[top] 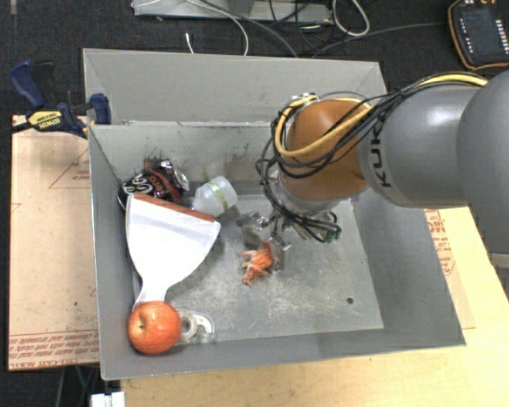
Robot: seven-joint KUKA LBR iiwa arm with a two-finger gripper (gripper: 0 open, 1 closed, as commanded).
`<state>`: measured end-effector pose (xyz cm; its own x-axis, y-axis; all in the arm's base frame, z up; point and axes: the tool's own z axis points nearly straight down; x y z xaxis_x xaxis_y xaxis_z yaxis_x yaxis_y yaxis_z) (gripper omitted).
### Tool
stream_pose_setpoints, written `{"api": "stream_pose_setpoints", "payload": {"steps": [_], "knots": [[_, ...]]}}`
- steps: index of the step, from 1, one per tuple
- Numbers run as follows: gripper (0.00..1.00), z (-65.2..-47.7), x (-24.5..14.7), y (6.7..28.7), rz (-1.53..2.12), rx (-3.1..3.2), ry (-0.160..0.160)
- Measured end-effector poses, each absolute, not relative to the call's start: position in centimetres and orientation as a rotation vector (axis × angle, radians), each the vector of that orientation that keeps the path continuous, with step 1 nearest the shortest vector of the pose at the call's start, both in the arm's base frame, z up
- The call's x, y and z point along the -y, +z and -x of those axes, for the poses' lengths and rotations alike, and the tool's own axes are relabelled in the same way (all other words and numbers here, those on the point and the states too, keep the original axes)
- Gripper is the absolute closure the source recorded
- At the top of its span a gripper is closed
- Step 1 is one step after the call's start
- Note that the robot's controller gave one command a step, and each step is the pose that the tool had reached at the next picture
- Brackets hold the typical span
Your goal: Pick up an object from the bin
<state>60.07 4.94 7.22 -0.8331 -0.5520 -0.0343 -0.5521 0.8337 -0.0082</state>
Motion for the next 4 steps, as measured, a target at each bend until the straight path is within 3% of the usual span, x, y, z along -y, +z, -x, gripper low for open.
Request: {"api": "stream_pose_setpoints", "payload": {"steps": [1,4], "knots": [[1.00,-60.1,-5.0,7.3,0.894,-2.975,0.005],[1.00,-60.1,-5.1,11.4,0.889,-2.972,0.006]]}}
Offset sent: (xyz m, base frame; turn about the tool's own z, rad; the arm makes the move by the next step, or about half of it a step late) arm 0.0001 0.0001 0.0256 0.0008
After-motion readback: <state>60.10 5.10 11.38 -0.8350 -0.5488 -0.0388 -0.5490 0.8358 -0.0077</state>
